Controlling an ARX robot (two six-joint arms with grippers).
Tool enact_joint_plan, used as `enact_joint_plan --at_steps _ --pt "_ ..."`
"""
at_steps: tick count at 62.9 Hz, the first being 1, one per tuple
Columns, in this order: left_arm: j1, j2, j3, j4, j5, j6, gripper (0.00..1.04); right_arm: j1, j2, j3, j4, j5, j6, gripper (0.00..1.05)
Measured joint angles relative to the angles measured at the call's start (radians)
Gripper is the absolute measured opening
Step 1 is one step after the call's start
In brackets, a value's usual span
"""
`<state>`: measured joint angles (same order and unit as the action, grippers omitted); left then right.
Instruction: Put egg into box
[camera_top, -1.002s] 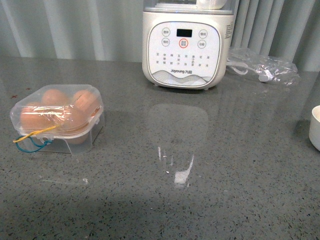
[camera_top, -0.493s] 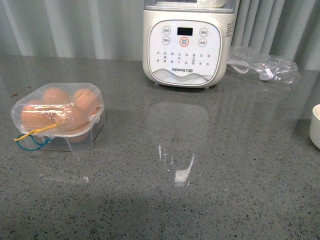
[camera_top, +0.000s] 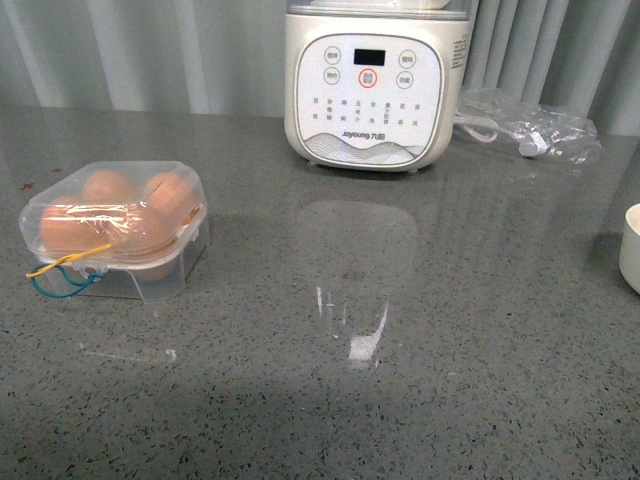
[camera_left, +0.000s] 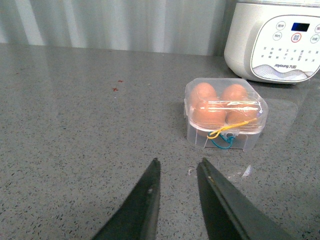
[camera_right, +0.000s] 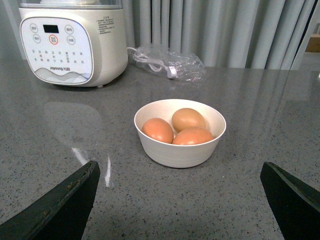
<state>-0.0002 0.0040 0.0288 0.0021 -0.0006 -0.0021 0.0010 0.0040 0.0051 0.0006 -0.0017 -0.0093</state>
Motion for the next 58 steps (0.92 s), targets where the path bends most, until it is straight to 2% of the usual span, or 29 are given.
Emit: enact_joint_plan --at_steps 10,25,58 --pt "0.0 0.0 0.0 0.0 0.0 0.0 0.6 0.0 0.0 0.0 0.0 0.0 0.0 0.98" --pt "0.0 0.0 0.0 0.0 0.0 0.0 0.99 0.0 0.0 0.0 0.0 0.0 0.0 0.98" --pt "0.0 0.0 0.0 0.0 0.0 0.0 0.98 0.0 0.0 0.0 0.0 0.0 0.0 0.98"
